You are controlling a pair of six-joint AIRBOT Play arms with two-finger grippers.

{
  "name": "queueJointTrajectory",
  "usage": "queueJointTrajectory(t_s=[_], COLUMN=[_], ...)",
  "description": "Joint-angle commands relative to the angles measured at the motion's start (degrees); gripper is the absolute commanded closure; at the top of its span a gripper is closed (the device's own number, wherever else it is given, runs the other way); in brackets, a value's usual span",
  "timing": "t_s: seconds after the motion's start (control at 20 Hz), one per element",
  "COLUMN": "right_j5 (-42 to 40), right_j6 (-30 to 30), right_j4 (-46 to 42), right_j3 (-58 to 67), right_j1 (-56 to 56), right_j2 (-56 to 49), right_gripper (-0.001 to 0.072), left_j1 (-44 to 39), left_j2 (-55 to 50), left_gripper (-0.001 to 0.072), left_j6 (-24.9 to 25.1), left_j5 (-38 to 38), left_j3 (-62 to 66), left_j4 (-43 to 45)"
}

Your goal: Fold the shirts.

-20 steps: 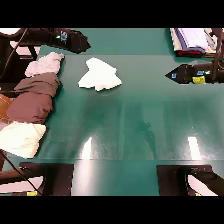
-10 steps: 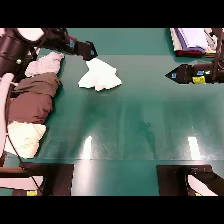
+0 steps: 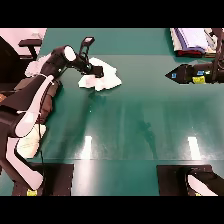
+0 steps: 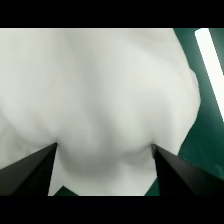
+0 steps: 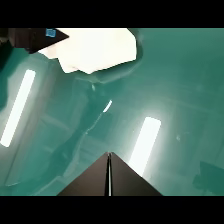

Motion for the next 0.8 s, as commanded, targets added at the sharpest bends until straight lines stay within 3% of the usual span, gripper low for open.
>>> queueJointTrajectory(t_s=[0.0,0.1,0.35,0.55,0.75], right_j5=[-0.02,-0.04,0.59,2.12,2.27], right_j6=[0.02,0.02,0.02,0.02,0.02], right_j4=[-0.02,0.0,-0.5,-0.5,-0.7], right_j3=[0.04,0.24,7.32,18.36,26.45], right_j1=[0.04,0.04,-1.29,-4.02,-5.57], right_j2=[-0.02,0.0,-0.02,-0.02,-0.04], right_gripper=[0.0697,0.0697,0.0697,0.0697,0.0697], left_j1=[0.02,0.02,0.09,0.09,-2.03], left_j2=[-2.43,-2.36,-1.62,13.38,29.9], left_gripper=[0.0046,0.0673,0.0684,0.0684,0.0685], left_j6=[-0.07,-0.04,-0.02,0.46,1.57], left_j5=[2.1,0.48,-10.58,-8.07,-9.92], left_j3=[0.44,1.97,17.77,18.84,11.15], left_j4=[-2.91,-2.82,-2.1,0.44,2.75])
